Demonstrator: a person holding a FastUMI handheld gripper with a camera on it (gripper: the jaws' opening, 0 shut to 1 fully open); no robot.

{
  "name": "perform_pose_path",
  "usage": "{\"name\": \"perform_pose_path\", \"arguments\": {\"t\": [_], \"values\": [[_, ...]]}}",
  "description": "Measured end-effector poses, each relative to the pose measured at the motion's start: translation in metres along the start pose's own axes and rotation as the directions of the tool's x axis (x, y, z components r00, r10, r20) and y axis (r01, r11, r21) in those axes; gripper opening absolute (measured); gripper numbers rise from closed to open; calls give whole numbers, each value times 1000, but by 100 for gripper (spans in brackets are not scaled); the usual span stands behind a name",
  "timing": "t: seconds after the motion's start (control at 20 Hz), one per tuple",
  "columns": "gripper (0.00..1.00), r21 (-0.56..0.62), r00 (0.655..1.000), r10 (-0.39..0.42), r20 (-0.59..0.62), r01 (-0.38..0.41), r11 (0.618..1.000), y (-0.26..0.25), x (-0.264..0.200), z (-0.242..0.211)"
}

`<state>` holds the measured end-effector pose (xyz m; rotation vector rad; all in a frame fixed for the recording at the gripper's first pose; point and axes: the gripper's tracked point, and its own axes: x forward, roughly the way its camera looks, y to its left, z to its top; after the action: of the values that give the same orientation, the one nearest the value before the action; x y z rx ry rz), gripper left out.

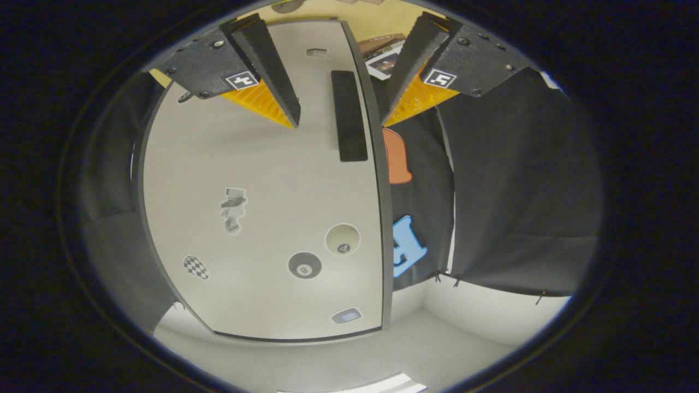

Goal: Open the shoe cabinet door, grab the shoes and put them into the shoe cabinet, then close the shoe cabinet door.

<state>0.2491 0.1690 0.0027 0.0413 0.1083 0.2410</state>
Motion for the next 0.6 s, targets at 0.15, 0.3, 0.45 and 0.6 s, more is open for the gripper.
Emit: {"name": "perform_pose_path", "arguments": {"t": [0.15,0.3,0.45,0.6], "values": [[90,-17,998,-44,-44,43,999,-1,19,-10],[67,23,994,-70,-80,72,997,-6,37,-20],[44,14,995,-61,-78,63,998,-3,46,-22],[34,-36,993,-59,-101,56,998,-5,46,-24]]}}
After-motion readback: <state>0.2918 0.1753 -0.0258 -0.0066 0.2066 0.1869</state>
